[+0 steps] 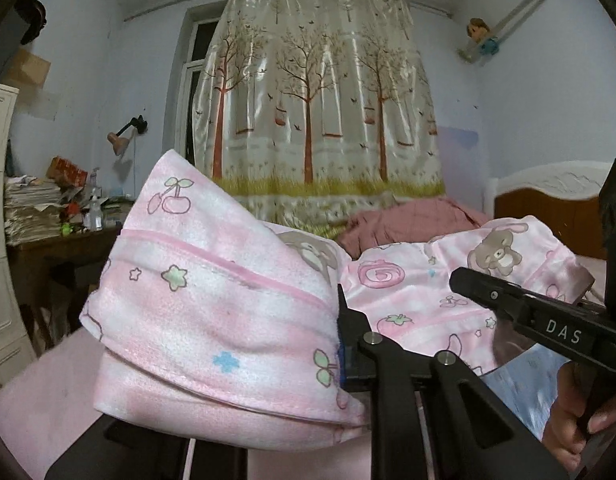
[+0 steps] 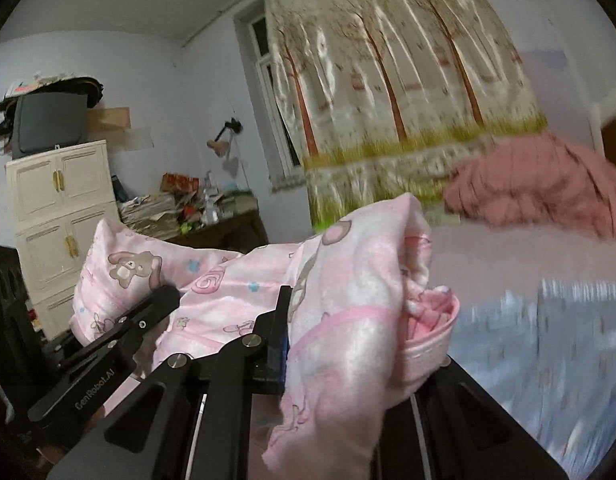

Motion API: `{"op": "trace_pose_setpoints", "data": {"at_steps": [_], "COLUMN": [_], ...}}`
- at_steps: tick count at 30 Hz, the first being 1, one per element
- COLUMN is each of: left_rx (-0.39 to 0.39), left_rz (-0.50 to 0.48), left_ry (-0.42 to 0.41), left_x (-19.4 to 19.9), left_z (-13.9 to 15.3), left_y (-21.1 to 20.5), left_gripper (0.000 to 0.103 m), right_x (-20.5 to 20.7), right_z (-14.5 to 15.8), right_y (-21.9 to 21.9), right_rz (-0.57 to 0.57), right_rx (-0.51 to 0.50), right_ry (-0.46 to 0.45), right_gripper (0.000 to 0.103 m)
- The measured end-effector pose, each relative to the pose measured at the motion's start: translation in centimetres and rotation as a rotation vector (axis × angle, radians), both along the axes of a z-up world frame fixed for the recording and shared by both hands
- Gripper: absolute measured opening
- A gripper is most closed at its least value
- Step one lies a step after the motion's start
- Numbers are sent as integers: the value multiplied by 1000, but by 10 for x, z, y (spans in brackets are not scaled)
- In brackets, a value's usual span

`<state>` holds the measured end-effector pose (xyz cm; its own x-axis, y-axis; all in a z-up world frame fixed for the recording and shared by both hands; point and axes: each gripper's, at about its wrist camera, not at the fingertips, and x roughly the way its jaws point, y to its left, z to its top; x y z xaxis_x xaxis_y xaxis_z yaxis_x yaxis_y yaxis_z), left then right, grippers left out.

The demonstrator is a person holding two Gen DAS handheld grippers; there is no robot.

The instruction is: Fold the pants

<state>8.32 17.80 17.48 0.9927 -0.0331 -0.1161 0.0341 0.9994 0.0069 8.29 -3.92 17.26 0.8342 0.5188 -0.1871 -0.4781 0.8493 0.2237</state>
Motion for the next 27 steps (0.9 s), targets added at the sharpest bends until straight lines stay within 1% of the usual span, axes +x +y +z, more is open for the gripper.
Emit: {"op": "trace_pose_setpoints", "data": {"at_steps": [2, 4, 6, 8, 10, 12, 13, 14, 15, 16, 18, 20, 21, 22, 23, 24, 25, 26, 27], "left_rx": [-14, -25, -4, 33, 73, 88, 90, 93, 92, 92, 89, 65, 48, 55, 120, 168, 170, 162, 168], "left_rz": [9, 14, 27, 39, 52, 53, 54, 54, 46, 37, 35, 42, 50, 60, 78, 90, 101, 113, 122], "left_ry": [-16, -41, -67, -91, -110, -112, -109, -103, -99, -96, -82, -50, -19, 36, 124, 189, 221, 242, 250], "left_x": [39, 78, 118, 160, 207, 250, 271, 292, 311, 331, 357, 382, 393, 409, 428, 440, 444, 446, 446], "left_z": [15, 27, 34, 36, 32, 22, 17, 9, 0, -13, -38, -72, -92, -111, -131, -146, -159, -167, -168], "left_y": [12, 24, 32, 39, 47, 58, 63, 68, 73, 80, 87, 95, 98, 98, 92, 88, 87, 88, 87], "left_gripper": [17, 17, 17, 17, 17, 17, 17, 17, 17, 17, 17, 17, 17, 17, 17, 17, 17, 17, 18], "right_x": [45, 85, 129, 180, 231, 280, 310, 332, 346, 374, 404, 433, 448, 464, 483, 498, 511, 527, 534], "right_z": [23, 38, 51, 60, 66, 68, 64, 59, 55, 43, 25, -7, -24, -45, -71, -90, -107, -125, -137], "right_y": [13, 21, 28, 37, 48, 65, 77, 87, 94, 106, 121, 135, 141, 146, 154, 161, 168, 174, 177], "right_rz": [-17, -23, -26, -38, -47, -40, -34, -27, -24, -22, -22, -18, -15, -16, -20, -28, -43, -58, -69], "right_rx": [-15, -11, 11, 32, 31, 20, 17, 20, 22, 15, -4, -17, -14, -17, -44, -79, -124, -171, -176], "right_ry": [-34, -48, -60, -79, -102, -119, -122, -123, -124, -121, -123, -133, -118, -87, -42, -6, 41, 107, 141], "right_gripper": [15, 15, 15, 15, 15, 15, 15, 15, 15, 15, 15, 15, 15, 15, 15, 15, 15, 15, 15]}}
